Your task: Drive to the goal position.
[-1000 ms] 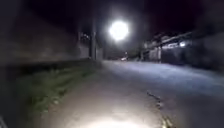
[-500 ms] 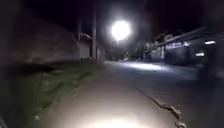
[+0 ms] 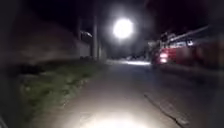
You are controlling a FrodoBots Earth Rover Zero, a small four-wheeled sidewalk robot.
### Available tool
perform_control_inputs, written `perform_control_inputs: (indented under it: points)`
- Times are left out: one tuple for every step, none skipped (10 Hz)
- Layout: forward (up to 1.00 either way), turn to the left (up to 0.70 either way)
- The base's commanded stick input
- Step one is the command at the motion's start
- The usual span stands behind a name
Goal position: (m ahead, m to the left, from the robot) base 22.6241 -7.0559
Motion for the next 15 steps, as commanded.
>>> perform_control_inputs:
  points:
    - [1.00,-0.22]
    - [1.00,-0.40]
    - [1.00,-0.40]
    - [1.00,-0.40]
    - [1.00,-0.30]
    - [1.00,0.00]
    - [1.00,0.00]
    - [1.00,0.00]
    - [1.00,0.00]
    - [1.00,0.00]
    - [1.00,0.00]
    - [1.00,0.00]
    - [1.00,0.00]
    - [1.00,0.00]
    - [1.00,-0.03]
